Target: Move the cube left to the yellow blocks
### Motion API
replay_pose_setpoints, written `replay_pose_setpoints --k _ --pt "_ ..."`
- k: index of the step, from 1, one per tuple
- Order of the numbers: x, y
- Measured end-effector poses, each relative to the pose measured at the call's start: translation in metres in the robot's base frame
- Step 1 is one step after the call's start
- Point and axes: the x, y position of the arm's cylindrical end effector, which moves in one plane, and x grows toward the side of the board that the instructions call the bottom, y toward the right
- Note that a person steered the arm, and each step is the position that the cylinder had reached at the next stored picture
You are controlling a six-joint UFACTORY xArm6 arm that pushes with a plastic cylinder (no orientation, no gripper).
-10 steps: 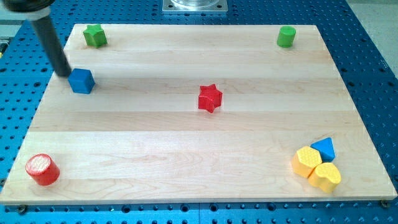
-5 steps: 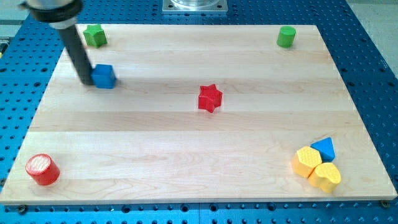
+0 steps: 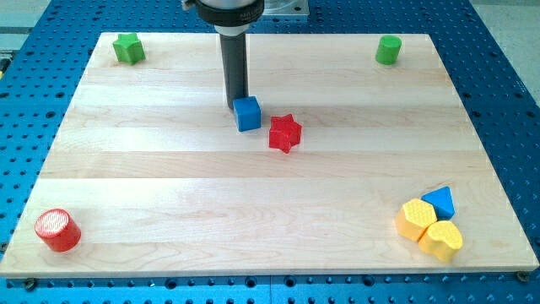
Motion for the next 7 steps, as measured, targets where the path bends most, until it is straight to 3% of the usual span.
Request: replay_pose_setpoints --k 1,4,7 --pt "0.003 0.004" --pt "0.103 0.011" --pt "0.17 0.138"
